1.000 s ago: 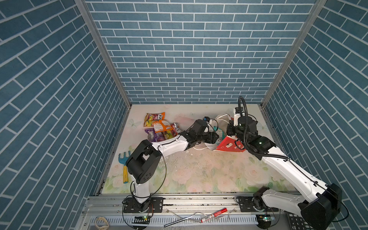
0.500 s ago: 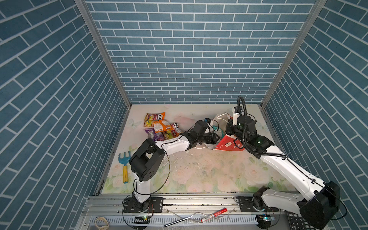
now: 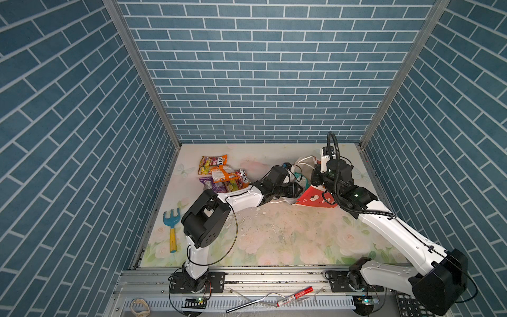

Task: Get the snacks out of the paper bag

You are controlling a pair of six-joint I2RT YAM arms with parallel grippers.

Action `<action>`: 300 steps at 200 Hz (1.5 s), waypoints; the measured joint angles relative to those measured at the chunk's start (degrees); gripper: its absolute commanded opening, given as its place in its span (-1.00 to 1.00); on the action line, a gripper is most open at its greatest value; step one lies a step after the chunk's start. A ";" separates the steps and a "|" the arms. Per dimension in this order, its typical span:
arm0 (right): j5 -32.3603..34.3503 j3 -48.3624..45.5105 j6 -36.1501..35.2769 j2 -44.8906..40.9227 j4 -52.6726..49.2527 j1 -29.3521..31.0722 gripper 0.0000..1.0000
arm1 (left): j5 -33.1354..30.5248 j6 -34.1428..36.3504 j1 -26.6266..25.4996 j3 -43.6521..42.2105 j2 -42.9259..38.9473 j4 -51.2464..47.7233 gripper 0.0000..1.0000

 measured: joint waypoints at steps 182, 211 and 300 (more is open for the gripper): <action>-0.20 0.00 0.92 0.11 0.20 -0.11 -1.00 | 0.74 0.20 0.17 0.96 1.27 -0.17 -0.79; -0.20 -0.22 0.92 0.11 0.44 -0.11 -1.00 | 1.14 0.20 0.17 0.96 1.27 -0.17 -0.82; 0.13 -1.73 0.94 -0.55 2.01 -0.11 -1.00 | 1.64 0.28 0.20 1.16 1.27 -0.55 -1.00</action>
